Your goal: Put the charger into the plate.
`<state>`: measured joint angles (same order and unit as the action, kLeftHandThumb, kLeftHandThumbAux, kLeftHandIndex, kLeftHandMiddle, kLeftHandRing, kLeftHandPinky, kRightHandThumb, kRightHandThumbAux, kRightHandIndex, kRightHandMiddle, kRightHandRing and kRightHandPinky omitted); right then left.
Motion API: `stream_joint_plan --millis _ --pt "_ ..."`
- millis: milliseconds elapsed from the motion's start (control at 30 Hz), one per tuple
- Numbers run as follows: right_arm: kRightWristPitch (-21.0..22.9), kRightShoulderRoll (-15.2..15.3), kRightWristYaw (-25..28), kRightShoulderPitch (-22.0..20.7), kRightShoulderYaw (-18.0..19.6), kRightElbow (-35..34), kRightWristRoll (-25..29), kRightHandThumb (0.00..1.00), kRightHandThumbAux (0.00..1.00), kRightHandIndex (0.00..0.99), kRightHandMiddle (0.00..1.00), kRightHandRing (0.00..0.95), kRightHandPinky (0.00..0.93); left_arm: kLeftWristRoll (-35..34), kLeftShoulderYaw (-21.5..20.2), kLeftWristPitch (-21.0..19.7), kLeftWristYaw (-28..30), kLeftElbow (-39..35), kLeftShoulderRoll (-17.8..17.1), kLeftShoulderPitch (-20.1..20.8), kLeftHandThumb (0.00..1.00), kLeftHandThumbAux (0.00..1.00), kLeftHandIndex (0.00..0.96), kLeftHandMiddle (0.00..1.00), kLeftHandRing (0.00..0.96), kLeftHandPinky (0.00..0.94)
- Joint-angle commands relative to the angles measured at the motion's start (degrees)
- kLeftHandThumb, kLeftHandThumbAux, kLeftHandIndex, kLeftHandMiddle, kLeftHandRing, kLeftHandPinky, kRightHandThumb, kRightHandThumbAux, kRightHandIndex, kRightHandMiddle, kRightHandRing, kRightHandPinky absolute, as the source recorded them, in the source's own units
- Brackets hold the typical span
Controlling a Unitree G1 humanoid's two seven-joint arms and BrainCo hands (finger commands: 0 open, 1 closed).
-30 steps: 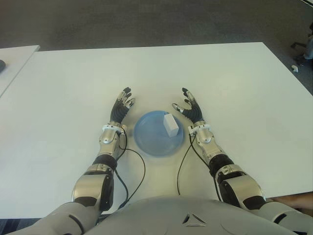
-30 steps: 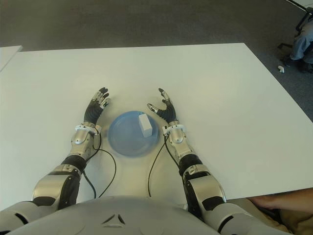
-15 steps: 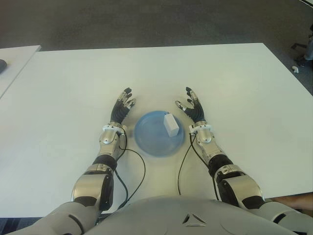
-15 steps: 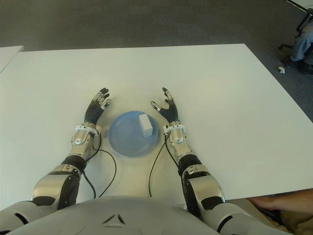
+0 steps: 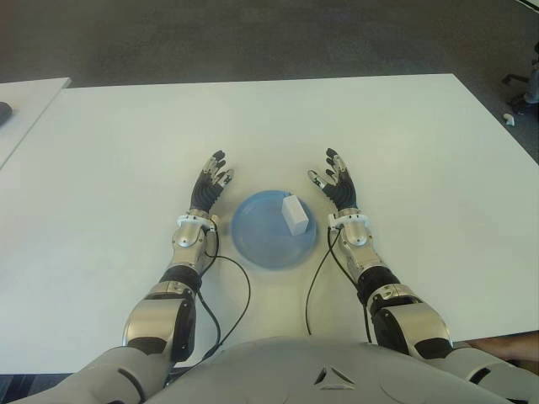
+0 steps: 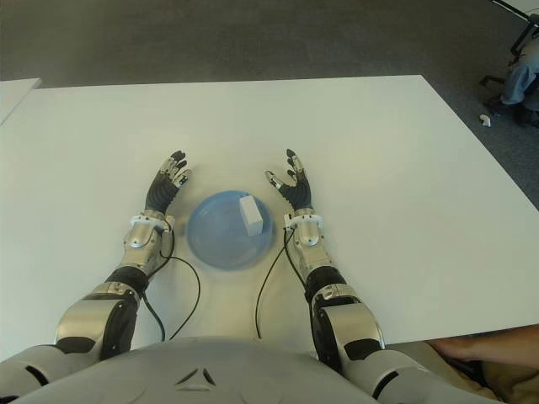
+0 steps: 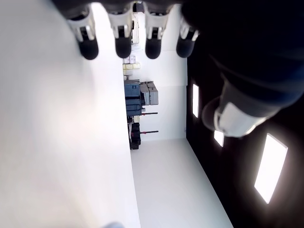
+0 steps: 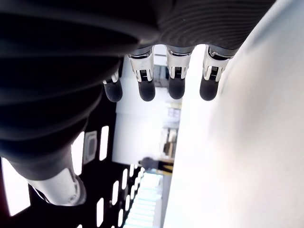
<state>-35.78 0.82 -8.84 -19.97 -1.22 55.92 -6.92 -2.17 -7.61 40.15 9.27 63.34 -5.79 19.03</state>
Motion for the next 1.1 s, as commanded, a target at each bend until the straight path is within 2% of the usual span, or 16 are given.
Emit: stream_joint_plan --millis 33,500,1100 --pt "3.3 -0.7 0.9 7.7 0.7 4.2 1.0 0.007 0.71 0.011 0.0 0.0 0.0 1.1 0.7 -3.7 -0.3 4.6 0.7 -4.8 0.0 0.571 0.0 0.0 0.0 0.0" --pt "3.5 -1.1 0.6 8.1 1.1 3.2 0.8 0.0 0.747 0.008 0.0 0.0 0.009 0.5 0.4 -3.3 1.5 4.8 1.0 -4.9 0.0 0.579 0.0 0.0 0.0 0.0" --pt "3.2 -1.2 -2.2 9.2 0.6 1.2 -0.8 0.0 0.709 0.003 0.0 0.0 0.022 0.3 0.2 -3.7 1.9 4.8 1.2 -4.9 0.0 0.57 0.0 0.0 0.0 0.0"
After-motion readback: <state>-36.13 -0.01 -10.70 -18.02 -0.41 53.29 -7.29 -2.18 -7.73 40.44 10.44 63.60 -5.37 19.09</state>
